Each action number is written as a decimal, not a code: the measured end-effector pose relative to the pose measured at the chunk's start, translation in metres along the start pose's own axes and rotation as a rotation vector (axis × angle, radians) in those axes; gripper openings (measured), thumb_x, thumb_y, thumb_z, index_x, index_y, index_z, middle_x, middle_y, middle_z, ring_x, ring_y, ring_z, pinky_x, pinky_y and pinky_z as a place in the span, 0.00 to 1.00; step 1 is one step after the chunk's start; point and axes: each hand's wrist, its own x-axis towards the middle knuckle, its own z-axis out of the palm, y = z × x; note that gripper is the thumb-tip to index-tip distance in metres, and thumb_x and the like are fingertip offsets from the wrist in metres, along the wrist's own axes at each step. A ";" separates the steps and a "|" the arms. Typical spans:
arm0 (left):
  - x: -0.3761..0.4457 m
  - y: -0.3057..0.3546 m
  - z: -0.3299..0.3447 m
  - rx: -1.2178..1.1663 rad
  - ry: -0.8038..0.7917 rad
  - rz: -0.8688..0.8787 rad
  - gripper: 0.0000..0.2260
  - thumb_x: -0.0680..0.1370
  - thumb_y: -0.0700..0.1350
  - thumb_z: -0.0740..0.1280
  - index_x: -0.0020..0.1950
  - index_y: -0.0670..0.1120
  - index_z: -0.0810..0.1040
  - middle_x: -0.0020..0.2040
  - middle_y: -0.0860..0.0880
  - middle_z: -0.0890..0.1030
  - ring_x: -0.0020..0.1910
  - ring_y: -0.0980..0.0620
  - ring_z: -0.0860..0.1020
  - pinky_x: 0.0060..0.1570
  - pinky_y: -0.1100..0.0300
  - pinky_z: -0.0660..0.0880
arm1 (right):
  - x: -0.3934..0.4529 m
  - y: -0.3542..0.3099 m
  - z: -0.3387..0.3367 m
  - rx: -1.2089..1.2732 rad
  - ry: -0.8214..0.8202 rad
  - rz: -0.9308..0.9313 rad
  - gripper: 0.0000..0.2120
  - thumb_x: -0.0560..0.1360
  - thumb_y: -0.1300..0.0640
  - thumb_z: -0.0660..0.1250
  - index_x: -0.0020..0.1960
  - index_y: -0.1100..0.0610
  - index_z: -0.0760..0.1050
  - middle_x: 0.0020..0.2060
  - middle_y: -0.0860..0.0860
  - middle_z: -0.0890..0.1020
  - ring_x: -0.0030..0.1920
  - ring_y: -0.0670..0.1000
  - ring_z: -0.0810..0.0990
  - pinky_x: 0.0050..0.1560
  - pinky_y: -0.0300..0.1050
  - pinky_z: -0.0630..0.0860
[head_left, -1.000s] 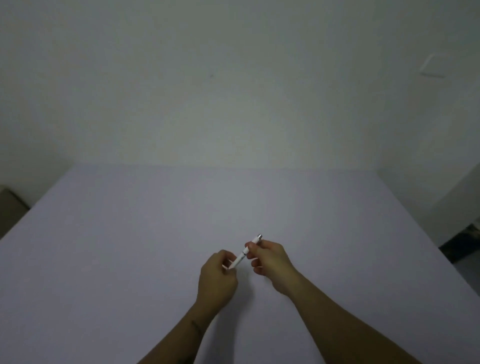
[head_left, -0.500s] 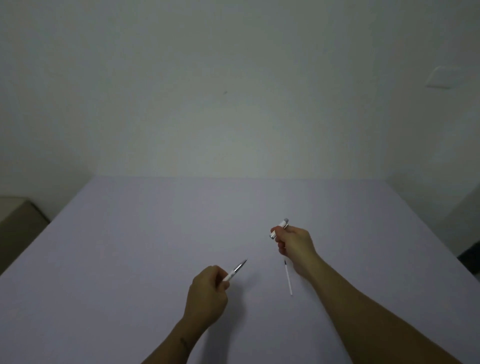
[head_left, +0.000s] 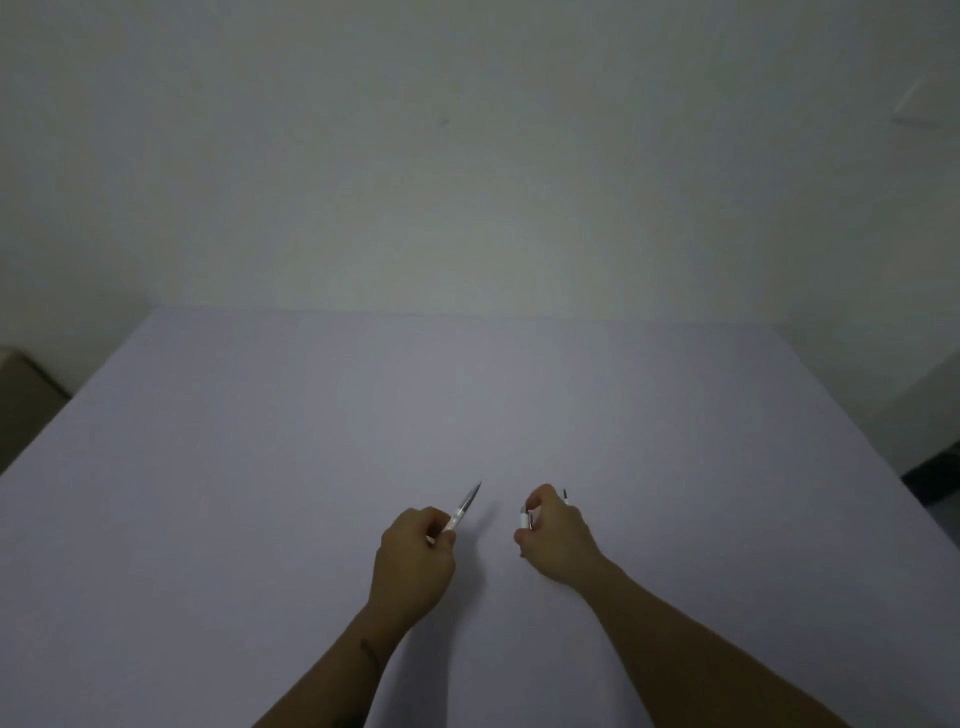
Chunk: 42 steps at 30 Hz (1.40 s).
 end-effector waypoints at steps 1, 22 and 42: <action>0.001 0.000 0.001 -0.013 -0.004 -0.013 0.03 0.77 0.43 0.67 0.46 0.48 0.81 0.44 0.50 0.80 0.41 0.50 0.79 0.45 0.51 0.80 | 0.002 0.001 0.003 -0.037 -0.011 -0.003 0.12 0.72 0.58 0.68 0.54 0.54 0.71 0.43 0.53 0.81 0.43 0.54 0.83 0.46 0.49 0.81; -0.005 0.008 0.008 -0.156 -0.088 -0.118 0.03 0.77 0.39 0.68 0.46 0.46 0.80 0.38 0.50 0.80 0.35 0.53 0.76 0.36 0.64 0.73 | -0.003 0.002 0.007 0.164 0.090 0.021 0.09 0.77 0.58 0.66 0.56 0.55 0.80 0.44 0.53 0.82 0.41 0.50 0.82 0.35 0.32 0.76; -0.007 0.049 -0.012 -0.153 -0.031 0.030 0.05 0.74 0.37 0.70 0.42 0.47 0.79 0.37 0.47 0.80 0.36 0.51 0.77 0.39 0.57 0.77 | -0.029 -0.066 -0.016 0.800 0.066 0.095 0.07 0.77 0.64 0.65 0.45 0.63 0.82 0.34 0.55 0.76 0.34 0.51 0.70 0.35 0.43 0.70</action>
